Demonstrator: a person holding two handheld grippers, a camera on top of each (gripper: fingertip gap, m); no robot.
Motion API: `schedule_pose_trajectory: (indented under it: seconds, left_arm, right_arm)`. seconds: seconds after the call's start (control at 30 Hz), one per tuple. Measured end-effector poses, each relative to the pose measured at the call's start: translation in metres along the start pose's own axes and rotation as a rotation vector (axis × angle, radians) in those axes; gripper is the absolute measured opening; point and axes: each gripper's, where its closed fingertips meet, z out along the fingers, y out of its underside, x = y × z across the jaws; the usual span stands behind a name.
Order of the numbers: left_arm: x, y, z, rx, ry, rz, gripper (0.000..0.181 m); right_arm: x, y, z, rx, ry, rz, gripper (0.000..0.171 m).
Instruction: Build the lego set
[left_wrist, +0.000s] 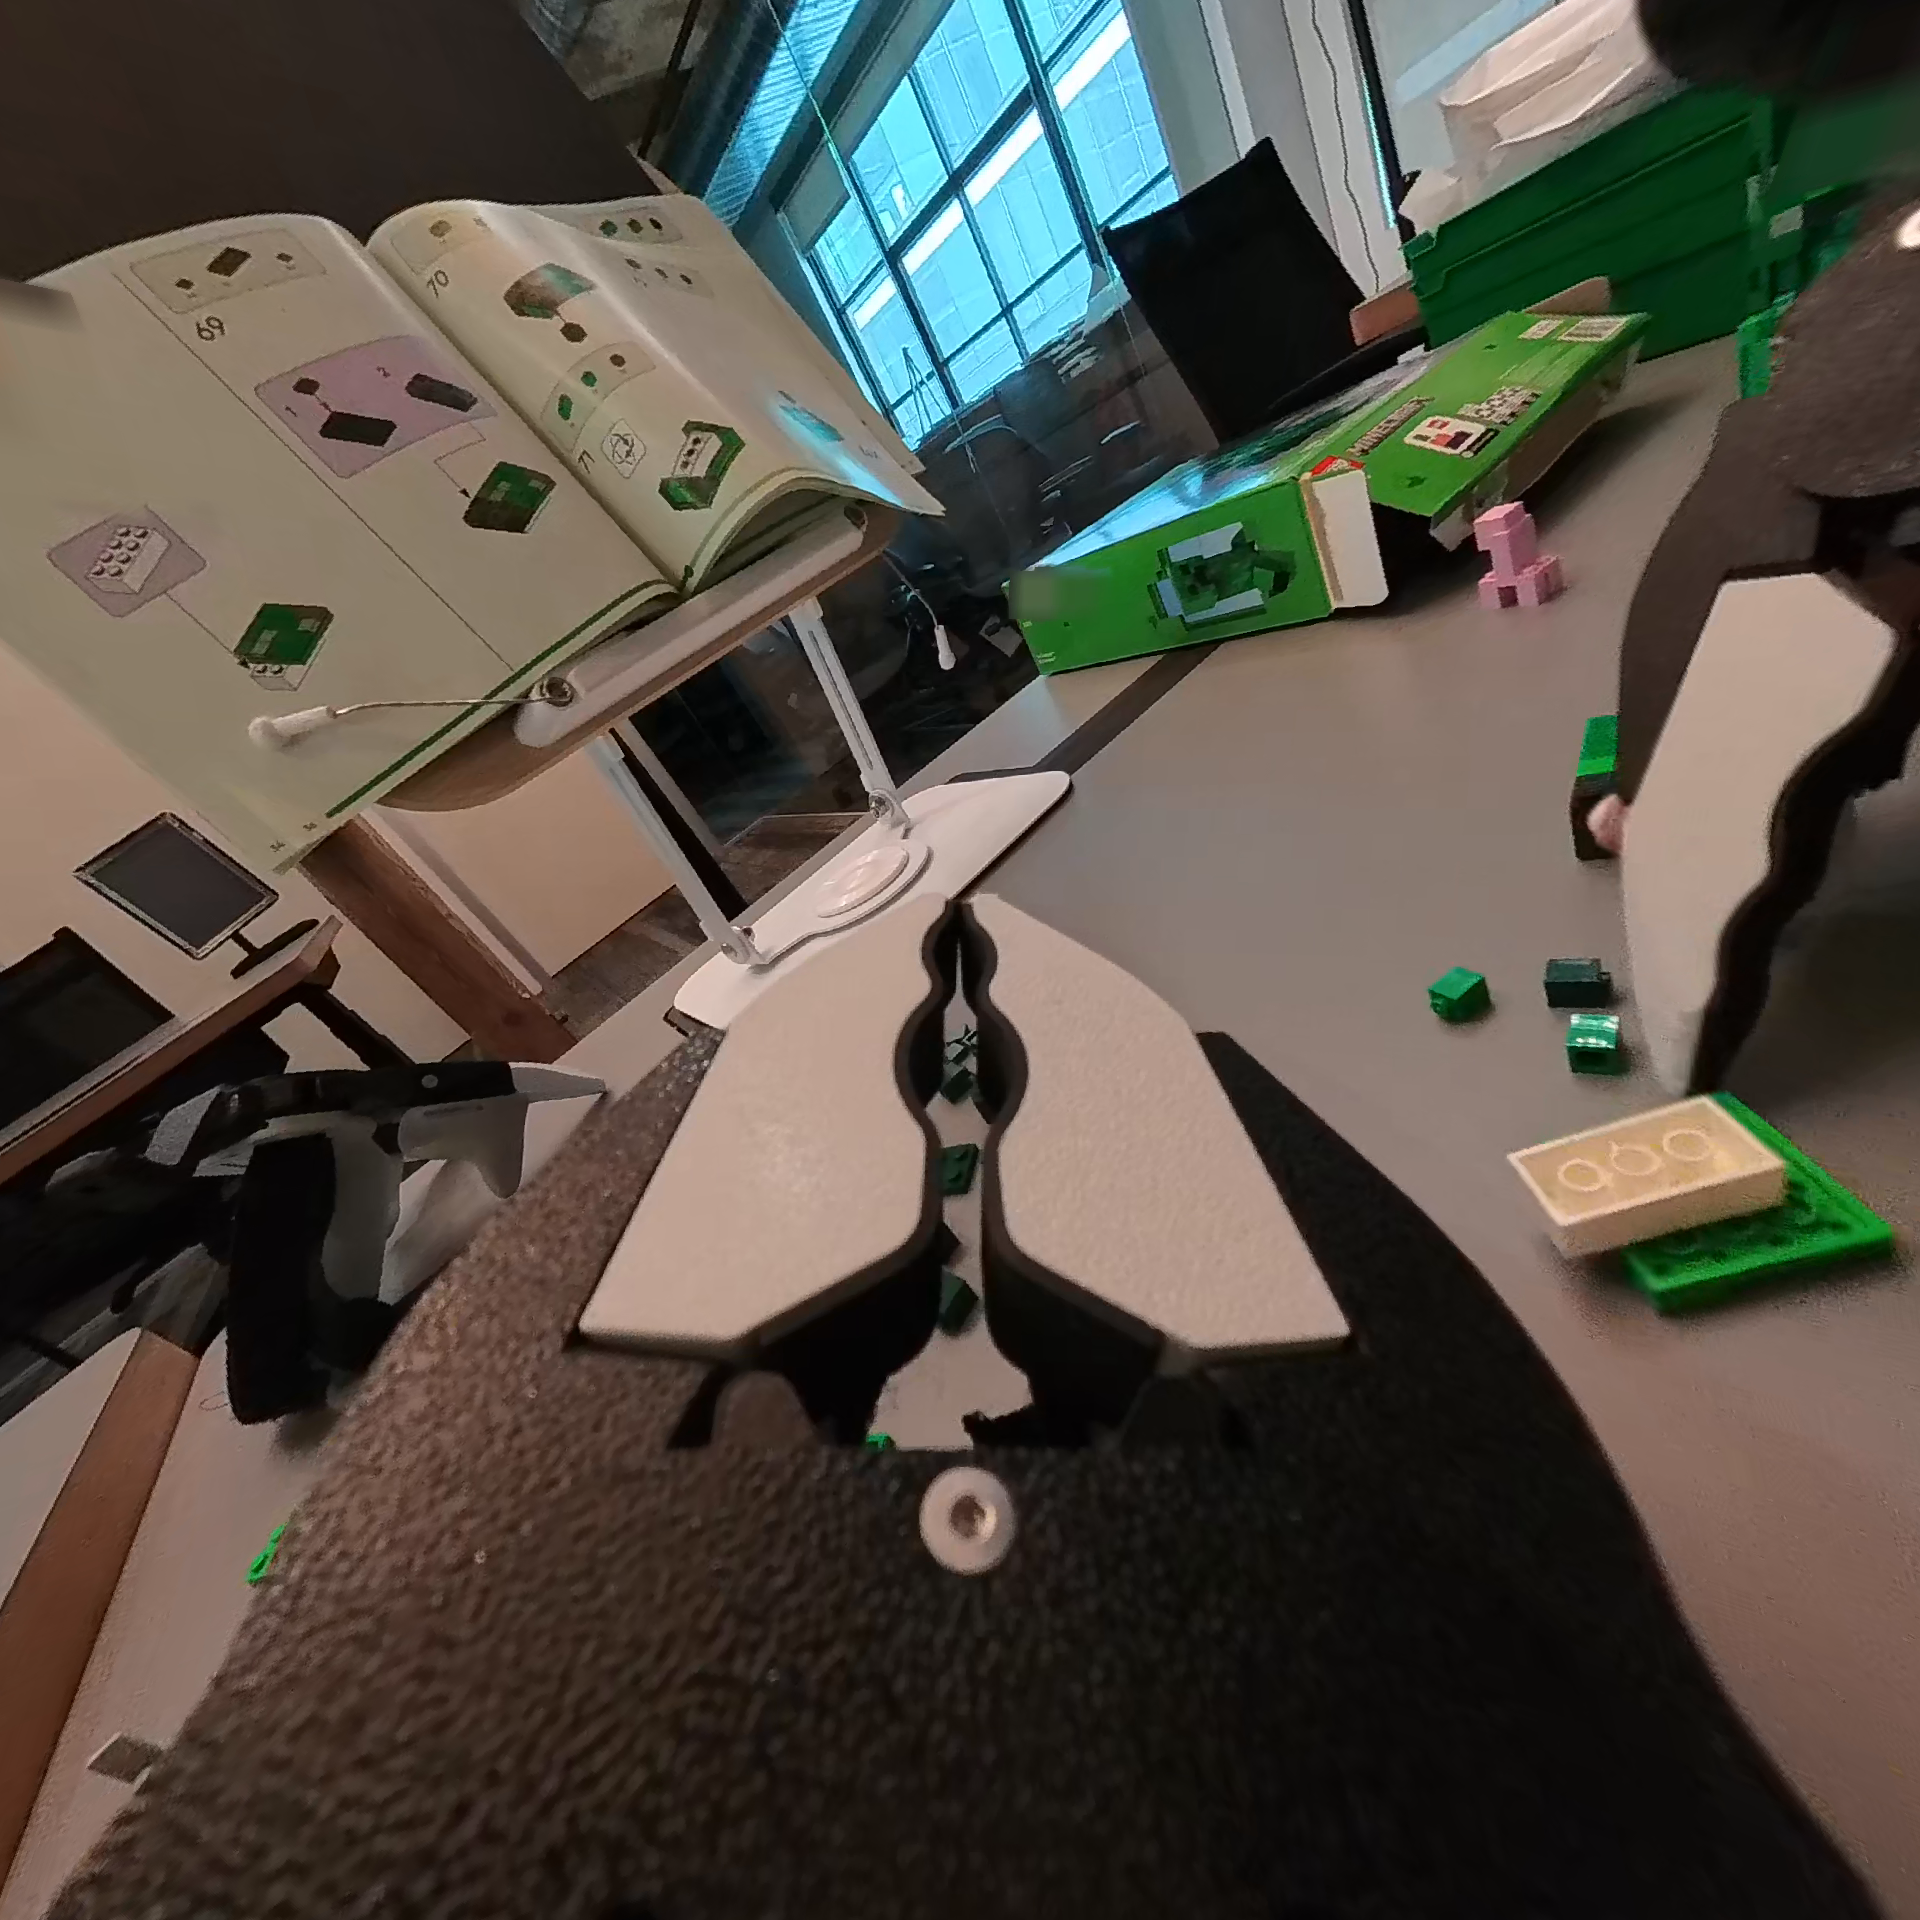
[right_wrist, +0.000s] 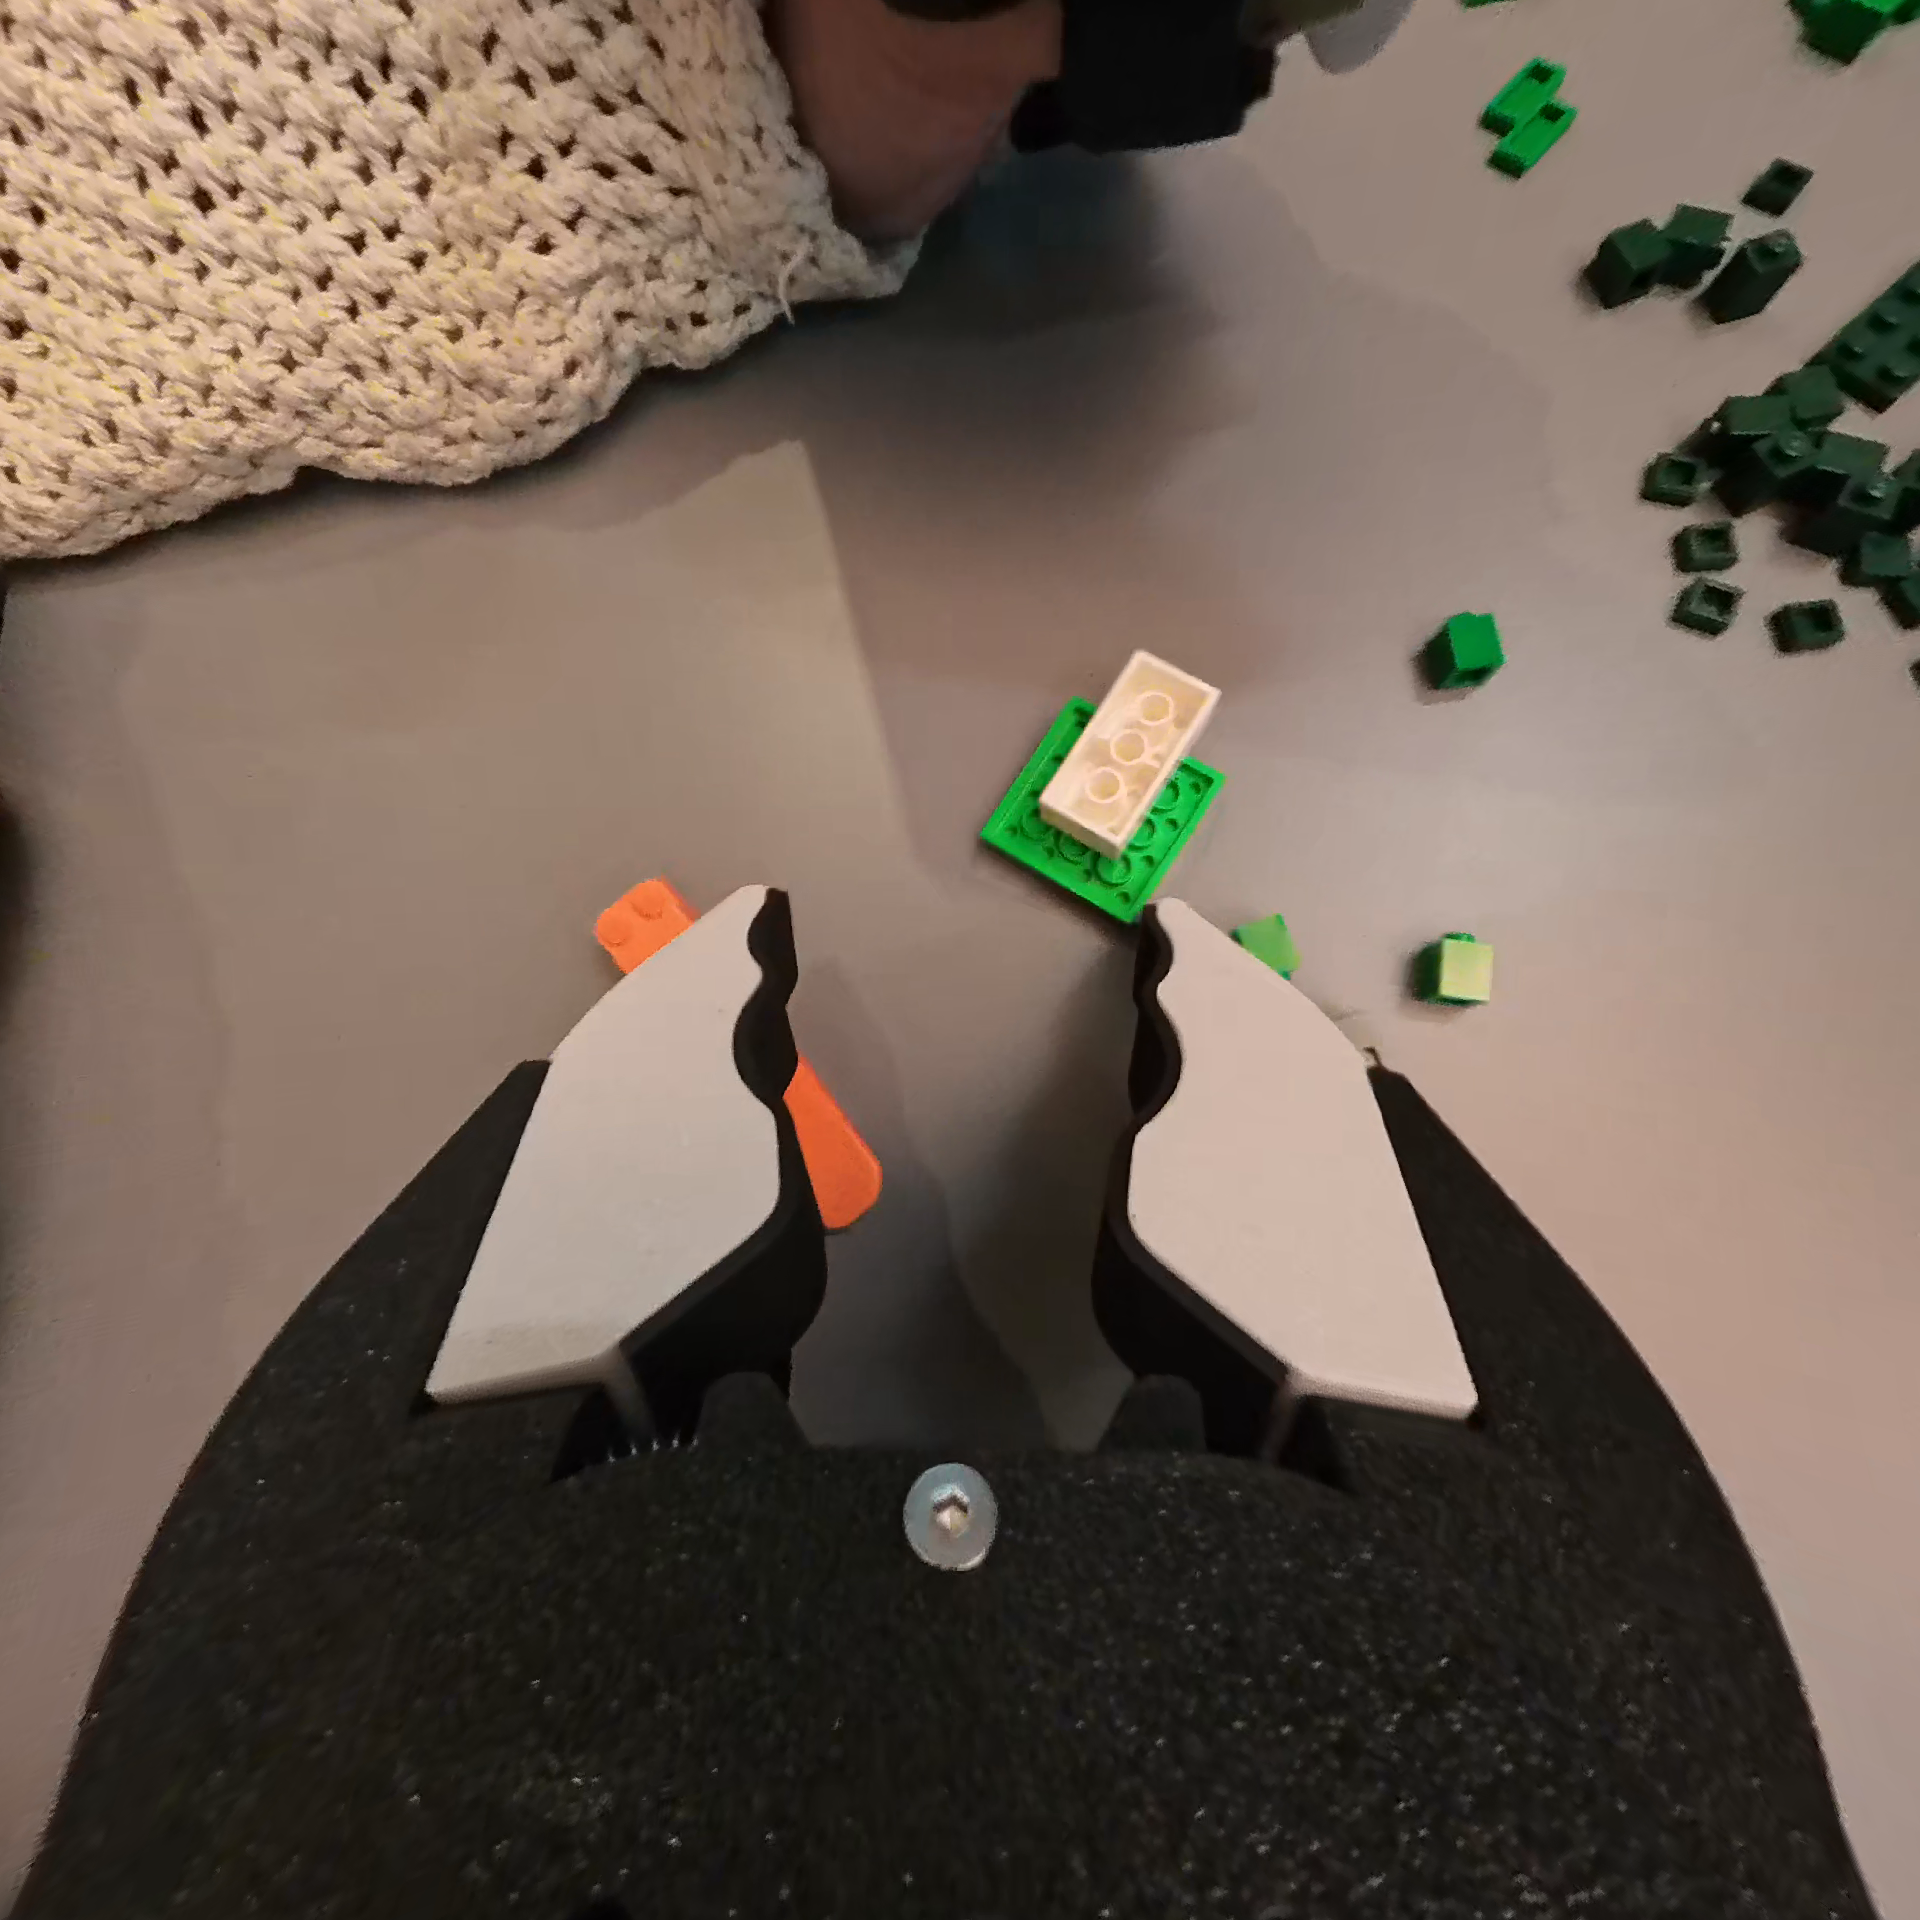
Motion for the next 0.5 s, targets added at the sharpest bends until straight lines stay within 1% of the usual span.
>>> schedule_pose_trajectory:
  seconds: [0.3, 0.4, 0.5]
  left_arm:
    - [0.000, 0.001, 0.000, -0.002, 0.003, 0.001, 0.000]
    - [0.000, 0.001, 0.000, -0.002, 0.003, 0.001, 0.000]
    - [0.000, 0.001, 0.000, 0.001, -0.001, -0.002, 0.000]
  right_arm:
    - [-0.023, -0.013, 0.012, 0.030, -0.059, -0.076, 0.063]
    - [-0.008, -0.015, -0.005, 0.079, 0.032, -0.105, 0.059]
    - [0.022, -0.017, -0.031, 0.211, 0.179, -0.073, 0.054]
